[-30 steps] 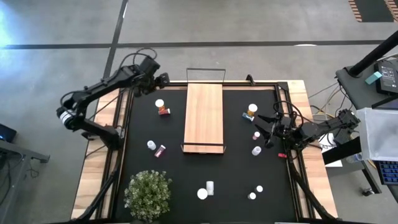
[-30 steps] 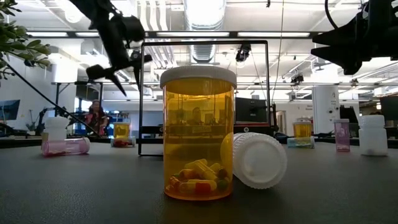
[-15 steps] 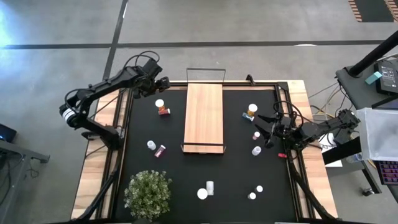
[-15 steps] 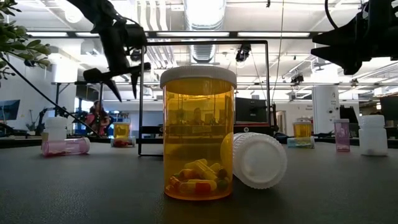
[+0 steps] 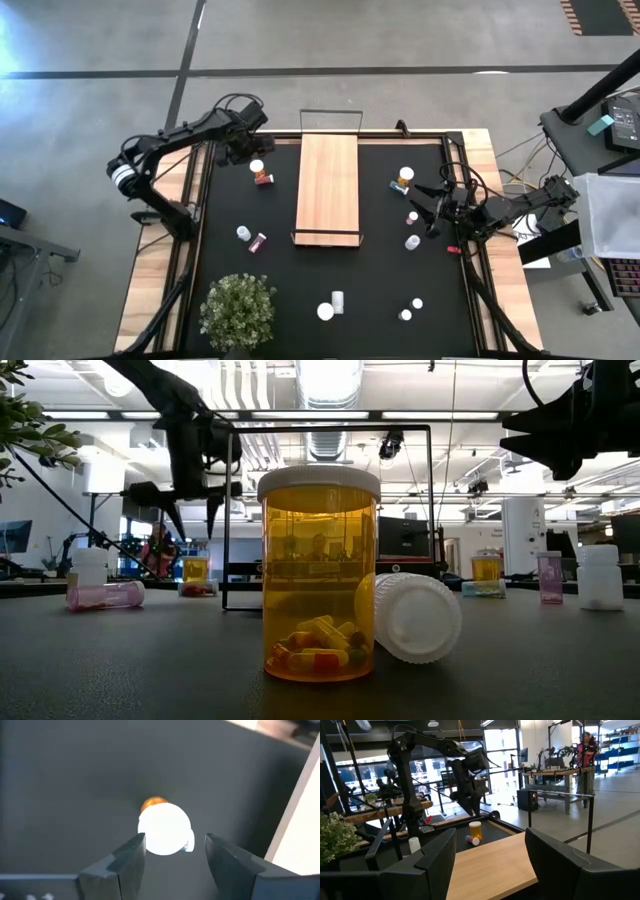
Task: Pick and place medicine bottles onto shelf by color
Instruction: Put the top left orange pill bottle on the shelf
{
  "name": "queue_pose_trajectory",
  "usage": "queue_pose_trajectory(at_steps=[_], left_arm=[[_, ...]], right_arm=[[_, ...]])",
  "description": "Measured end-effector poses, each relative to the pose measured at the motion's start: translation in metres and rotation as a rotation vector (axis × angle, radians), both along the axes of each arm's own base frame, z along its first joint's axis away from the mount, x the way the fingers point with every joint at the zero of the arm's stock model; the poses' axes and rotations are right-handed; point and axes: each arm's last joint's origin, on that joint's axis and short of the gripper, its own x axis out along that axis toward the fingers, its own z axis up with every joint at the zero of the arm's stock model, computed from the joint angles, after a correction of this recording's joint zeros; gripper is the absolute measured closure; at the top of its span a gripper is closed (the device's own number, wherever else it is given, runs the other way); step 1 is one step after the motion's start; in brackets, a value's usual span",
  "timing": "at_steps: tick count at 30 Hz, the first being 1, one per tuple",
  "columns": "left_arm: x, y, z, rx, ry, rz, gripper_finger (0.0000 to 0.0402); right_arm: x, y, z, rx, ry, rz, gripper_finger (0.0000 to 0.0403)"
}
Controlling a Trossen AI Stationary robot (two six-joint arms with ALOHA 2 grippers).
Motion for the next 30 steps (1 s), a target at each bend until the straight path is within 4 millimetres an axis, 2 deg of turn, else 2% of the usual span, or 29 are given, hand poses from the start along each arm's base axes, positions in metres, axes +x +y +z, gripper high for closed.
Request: queue_pose_trajectory(at_steps=[7,14,19,30], left_arm=[[0.004,0.003,-0.008,-0.044,-0.001,-0.007,0.0198],[0.004,0.002,-0.008,-0.043,0.000,0.008,0.0117],[0.007,0.004,-0.018,-0.048,0.056,0.017,0.0074],[0.015,0.012,-0.046,-0.096,0.141,0.019,0.0064]], right_arm=[[0.000,0.000,0.000,0.000,0.001,0.000,0.0174],[0.000,0.000,0.000,0.000,0.000,0.000,0.0174],[0.000,0.000,0.000,0.000,0.000,0.000,0.0174],[0.000,0.000,0.000,0.000,0.000,0.000,0.0174]])
